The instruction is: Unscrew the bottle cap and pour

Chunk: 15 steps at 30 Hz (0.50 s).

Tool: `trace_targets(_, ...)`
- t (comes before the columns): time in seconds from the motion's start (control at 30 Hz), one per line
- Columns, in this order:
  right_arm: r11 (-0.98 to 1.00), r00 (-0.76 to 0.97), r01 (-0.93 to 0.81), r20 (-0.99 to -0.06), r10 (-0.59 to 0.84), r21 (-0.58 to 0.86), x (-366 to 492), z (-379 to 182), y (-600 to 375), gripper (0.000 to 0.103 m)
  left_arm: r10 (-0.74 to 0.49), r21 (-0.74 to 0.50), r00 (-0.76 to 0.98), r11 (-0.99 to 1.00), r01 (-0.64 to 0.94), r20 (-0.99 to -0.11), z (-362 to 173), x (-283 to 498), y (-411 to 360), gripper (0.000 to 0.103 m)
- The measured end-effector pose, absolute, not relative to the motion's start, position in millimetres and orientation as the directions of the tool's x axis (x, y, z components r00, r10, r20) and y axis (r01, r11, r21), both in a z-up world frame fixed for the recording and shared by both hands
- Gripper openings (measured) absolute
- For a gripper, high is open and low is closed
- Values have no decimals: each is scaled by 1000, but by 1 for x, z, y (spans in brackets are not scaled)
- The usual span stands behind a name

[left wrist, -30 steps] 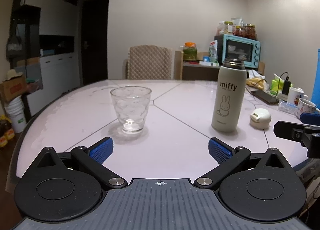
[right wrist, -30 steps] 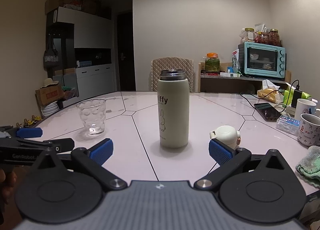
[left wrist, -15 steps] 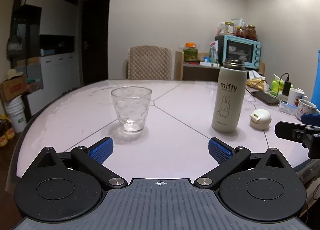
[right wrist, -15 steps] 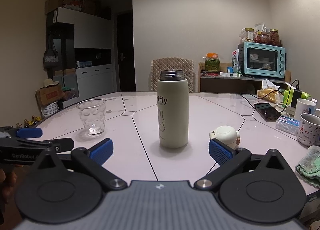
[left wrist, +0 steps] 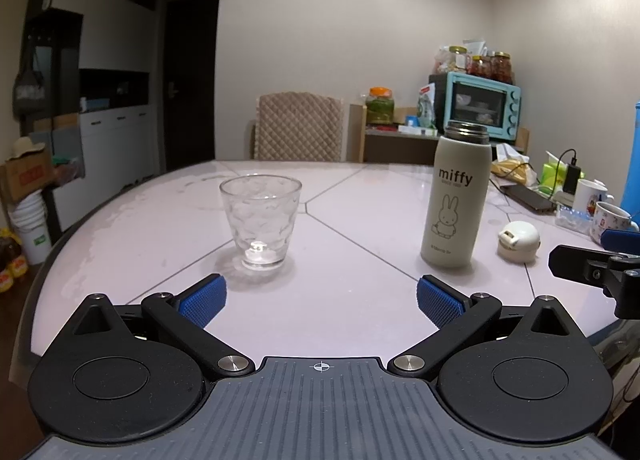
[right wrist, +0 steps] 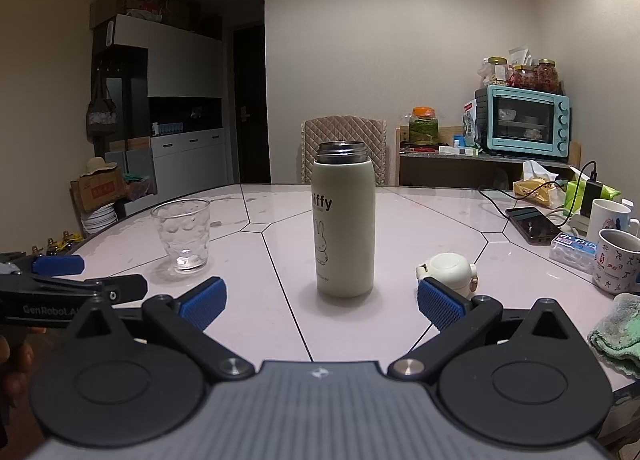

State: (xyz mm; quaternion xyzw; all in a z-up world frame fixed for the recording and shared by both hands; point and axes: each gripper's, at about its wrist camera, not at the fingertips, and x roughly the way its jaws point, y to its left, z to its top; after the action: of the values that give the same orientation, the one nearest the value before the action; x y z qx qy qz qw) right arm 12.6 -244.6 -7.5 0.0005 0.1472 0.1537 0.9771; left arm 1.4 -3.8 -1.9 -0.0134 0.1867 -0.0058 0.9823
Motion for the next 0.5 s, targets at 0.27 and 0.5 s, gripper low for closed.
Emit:
trace_targets(0.27, 954, 910, -298, -288, 298, 47, 13, -7, -243, 103, -19, -29, 931, 1000, 9, -365, -2, 2, -5, 103)
trace_targets(0.5, 954, 910, -296, -289, 297, 48, 14, -6, -244, 103, -19, -30, 931, 1000, 8, -365, -2, 2, -6, 103)
